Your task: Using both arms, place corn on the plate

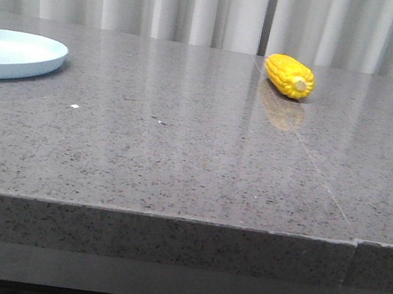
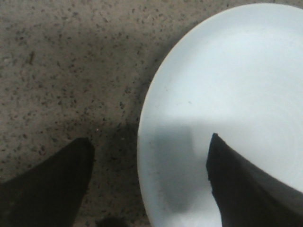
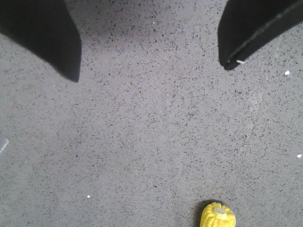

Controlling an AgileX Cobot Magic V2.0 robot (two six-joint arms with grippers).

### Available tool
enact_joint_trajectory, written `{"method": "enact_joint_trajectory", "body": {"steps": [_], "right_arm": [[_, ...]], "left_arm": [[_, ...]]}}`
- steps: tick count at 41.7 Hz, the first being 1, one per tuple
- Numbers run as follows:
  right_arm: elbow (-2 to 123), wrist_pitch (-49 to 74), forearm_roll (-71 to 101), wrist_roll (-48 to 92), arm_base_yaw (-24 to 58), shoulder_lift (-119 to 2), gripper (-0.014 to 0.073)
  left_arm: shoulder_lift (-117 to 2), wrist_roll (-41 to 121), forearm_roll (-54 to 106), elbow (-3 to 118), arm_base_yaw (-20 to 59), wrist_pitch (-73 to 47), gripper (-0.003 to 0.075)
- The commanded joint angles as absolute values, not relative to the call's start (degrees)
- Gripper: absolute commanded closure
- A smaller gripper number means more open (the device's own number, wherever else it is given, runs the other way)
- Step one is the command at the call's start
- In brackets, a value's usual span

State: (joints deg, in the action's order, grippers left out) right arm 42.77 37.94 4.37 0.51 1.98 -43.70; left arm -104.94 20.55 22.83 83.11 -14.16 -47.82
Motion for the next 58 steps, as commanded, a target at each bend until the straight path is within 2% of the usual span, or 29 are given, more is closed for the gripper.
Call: {"method": "enact_joint_trajectory", "body": {"steps": [1, 3, 7, 19, 22, 35, 44, 58], "right_arm": [[44.76, 34.13, 4.45, 1.03, 1.64, -43.82, -0.0021], [44.76, 34.13, 4.45, 1.03, 1.64, -43.82, -0.0021], [44.76, 34.13, 4.45, 1.03, 1.64, -43.82, -0.0021], [44.76, 34.13, 4.45, 1.03, 1.64, -43.82, -0.0021], [44.76, 34.13, 4.45, 1.03, 1.64, -43.82, -0.0021], [44.76, 34.13, 4.45, 1.03, 1.64, -43.82, -0.0021], [44.76, 34.13, 4.45, 1.03, 1.64, -43.82, -0.0021], [44.76, 34.13, 4.45, 1.03, 1.64, -43.82, -0.0021]], "left_arm": [[-103.14, 20.67, 24.75, 85.35, -14.09, -47.76, 0.0227], [-103.27, 20.67, 24.75, 85.35, -14.09, -48.04, 0.0232], [-103.27, 20.67, 24.75, 85.35, -14.09, -48.84, 0.0300], [-103.27, 20.67, 23.16, 85.35, -14.09, -50.41, 0.0668], [-103.27, 20.67, 23.16, 85.49, -14.09, -50.84, 0.0741], [-100.85, 20.80, 26.44, 91.68, -11.93, -57.73, 0.0740], [-100.40, 20.80, 33.49, 95.69, -5.59, -60.98, 0.0740], [-101.44, 20.80, 35.34, 95.80, 6.28, -57.42, 0.0741]]}}
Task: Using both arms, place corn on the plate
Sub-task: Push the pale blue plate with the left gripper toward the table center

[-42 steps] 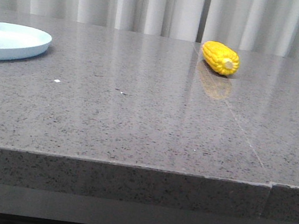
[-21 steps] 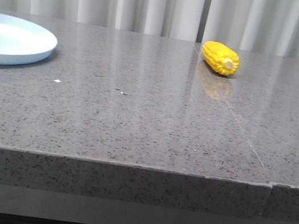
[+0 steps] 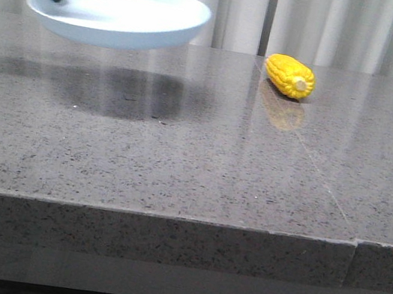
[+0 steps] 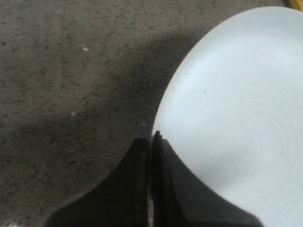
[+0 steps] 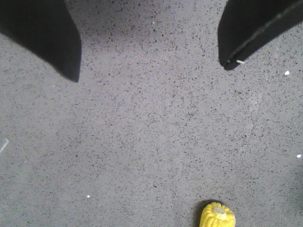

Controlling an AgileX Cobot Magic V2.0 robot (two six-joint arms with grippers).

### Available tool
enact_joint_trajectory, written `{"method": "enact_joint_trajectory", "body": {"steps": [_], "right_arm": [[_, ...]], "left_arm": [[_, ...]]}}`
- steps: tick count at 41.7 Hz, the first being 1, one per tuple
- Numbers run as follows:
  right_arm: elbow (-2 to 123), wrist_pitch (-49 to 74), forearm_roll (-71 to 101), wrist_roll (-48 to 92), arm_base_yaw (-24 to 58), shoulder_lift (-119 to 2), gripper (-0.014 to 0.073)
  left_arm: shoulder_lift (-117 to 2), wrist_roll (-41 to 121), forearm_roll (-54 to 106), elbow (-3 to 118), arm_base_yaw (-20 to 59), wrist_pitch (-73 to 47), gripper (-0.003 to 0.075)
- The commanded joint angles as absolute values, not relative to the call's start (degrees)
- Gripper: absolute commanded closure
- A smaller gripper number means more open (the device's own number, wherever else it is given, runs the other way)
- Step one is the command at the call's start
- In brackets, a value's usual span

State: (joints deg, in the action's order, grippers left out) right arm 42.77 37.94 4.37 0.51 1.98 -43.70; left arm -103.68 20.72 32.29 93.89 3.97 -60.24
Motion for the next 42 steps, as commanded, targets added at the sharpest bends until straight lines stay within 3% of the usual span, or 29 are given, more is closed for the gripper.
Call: {"method": "enact_joint_trajectory", "body": {"steps": [1, 10, 25, 29, 36, 39, 42], "right_arm": [[44.76, 34.13, 4.45, 1.03, 1.64, -43.82, -0.0021], [44.76, 34.13, 4.45, 1.03, 1.64, -43.82, -0.0021], [44.76, 34.13, 4.45, 1.03, 1.64, -43.82, -0.0021], [44.76, 34.13, 4.45, 1.03, 1.64, -43.82, -0.0021], [44.76, 34.13, 4.45, 1.03, 1.64, -43.82, -0.0021], [44.76, 34.13, 4.45, 1.03, 1.64, -43.82, -0.0021], [44.76, 34.13, 4.45, 1.03, 1.64, -43.82, -0.0021]], "left_arm": [[-101.84, 20.80, 35.34, 95.80, 6.96, -57.15, 0.0741], [-105.22, 20.80, 35.20, 95.80, 11.59, -56.91, 0.0741], [-109.41, 20.80, 35.06, 95.80, 12.55, -56.19, 0.0729], [-109.41, 20.80, 35.07, 95.80, 12.55, -56.11, 0.0642], [-109.31, 20.80, 34.94, 95.93, 12.45, -56.47, 0.0365], [-108.70, 20.80, 34.64, 96.01, 12.45, -56.47, 0.0305], [-106.98, 20.80, 33.13, 96.01, 12.45, -55.91, 0.0293]]}}
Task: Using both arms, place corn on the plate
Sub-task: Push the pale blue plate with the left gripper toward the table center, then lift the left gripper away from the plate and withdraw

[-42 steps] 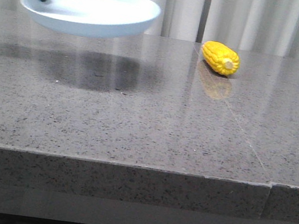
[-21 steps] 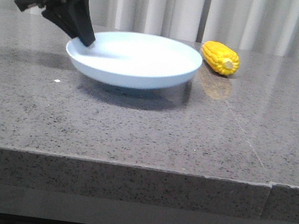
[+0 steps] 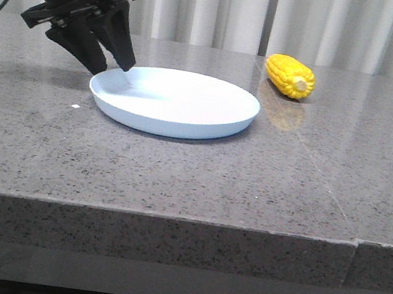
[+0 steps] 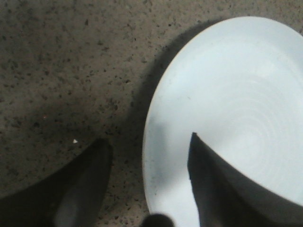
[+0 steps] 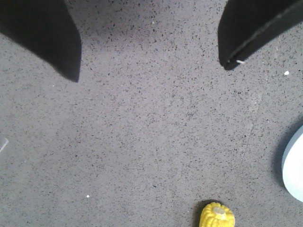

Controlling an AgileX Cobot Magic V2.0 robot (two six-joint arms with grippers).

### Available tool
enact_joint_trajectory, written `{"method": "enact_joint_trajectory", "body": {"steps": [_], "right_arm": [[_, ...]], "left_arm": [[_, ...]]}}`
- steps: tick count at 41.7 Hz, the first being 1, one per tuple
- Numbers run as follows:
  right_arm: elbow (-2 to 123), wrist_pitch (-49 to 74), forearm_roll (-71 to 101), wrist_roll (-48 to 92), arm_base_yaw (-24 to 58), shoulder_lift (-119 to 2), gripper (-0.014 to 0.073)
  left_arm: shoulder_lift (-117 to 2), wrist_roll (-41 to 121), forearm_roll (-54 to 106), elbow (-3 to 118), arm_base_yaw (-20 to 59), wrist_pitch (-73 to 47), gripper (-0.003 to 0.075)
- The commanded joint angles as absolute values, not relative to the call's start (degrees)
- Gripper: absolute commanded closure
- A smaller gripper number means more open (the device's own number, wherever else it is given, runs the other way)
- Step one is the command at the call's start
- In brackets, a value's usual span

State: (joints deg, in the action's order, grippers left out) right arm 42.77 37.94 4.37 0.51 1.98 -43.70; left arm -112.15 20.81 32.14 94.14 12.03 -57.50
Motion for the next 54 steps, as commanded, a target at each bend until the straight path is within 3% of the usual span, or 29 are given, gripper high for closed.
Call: {"method": "enact_joint_trajectory", "body": {"steps": [1, 14, 26, 36, 54], "right_arm": [[44.76, 34.13, 4.45, 1.03, 1.64, -43.82, -0.0021], [44.76, 34.13, 4.45, 1.03, 1.64, -43.82, -0.0021], [44.76, 34.13, 4.45, 1.03, 1.64, -43.82, -0.0021], [44.76, 34.13, 4.45, 1.03, 1.64, -43.82, -0.0021], [44.76, 34.08, 4.49, 0.98, 1.64, -43.82, -0.0021]], "left_arm": [[-106.07, 20.80, 32.65, 96.01, 12.62, -55.79, 0.0293], [-91.35, 14.37, 14.03, 92.91, 18.86, -55.88, 0.0293], [-72.94, 2.41, -0.53, 79.70, 22.14, -52.93, 0.0304], [-59.43, 2.15, -2.21, 68.68, 22.14, -52.72, 0.0344], [-43.11, -0.45, -2.21, 55.33, 22.14, -52.23, 0.0344]]}}
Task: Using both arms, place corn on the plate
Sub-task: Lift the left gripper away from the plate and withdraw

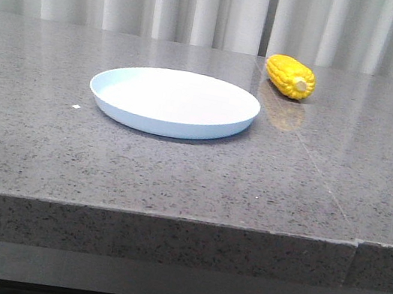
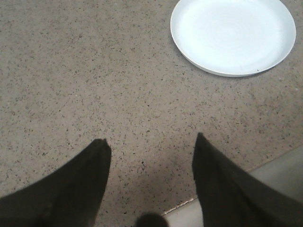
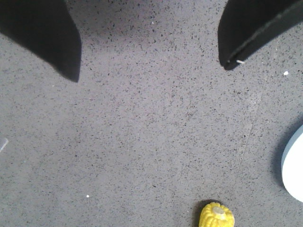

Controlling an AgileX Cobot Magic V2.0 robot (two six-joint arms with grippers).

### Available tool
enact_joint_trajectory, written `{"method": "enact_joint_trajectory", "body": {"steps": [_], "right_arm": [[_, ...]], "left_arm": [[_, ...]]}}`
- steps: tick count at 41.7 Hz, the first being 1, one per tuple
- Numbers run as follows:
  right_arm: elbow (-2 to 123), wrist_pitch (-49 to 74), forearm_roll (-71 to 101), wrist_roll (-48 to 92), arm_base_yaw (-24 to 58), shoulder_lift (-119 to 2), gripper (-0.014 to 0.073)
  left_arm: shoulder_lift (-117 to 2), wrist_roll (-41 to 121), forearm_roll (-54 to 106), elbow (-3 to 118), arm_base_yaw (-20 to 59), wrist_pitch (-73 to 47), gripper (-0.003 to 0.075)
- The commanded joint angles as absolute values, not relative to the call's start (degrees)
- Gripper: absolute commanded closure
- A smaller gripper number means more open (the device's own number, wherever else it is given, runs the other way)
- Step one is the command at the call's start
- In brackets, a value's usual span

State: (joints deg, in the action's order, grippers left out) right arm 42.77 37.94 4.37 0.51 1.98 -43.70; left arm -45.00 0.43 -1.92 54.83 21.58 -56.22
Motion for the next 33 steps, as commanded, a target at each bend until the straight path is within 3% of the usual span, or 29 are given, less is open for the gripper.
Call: {"method": "enact_joint_trajectory", "body": {"steps": [1, 16, 33], "right_arm": [[44.76, 34.08, 4.49, 0.98, 1.64, -43.82, -0.0021], [46.46, 35.44, 4.49, 1.03, 2.81, -47.75, -0.0024], [59.50, 40.86, 4.49, 2.79, 7.59, -62.48, -0.0021]], "left_arm": [[-42.88, -0.45, -2.21, 55.31, 22.14, -52.23, 0.0344], [-42.18, -0.45, -2.21, 55.22, 22.14, -52.23, 0.0344], [-42.18, -0.45, -2.21, 55.22, 22.14, -52.23, 0.0344]]}}
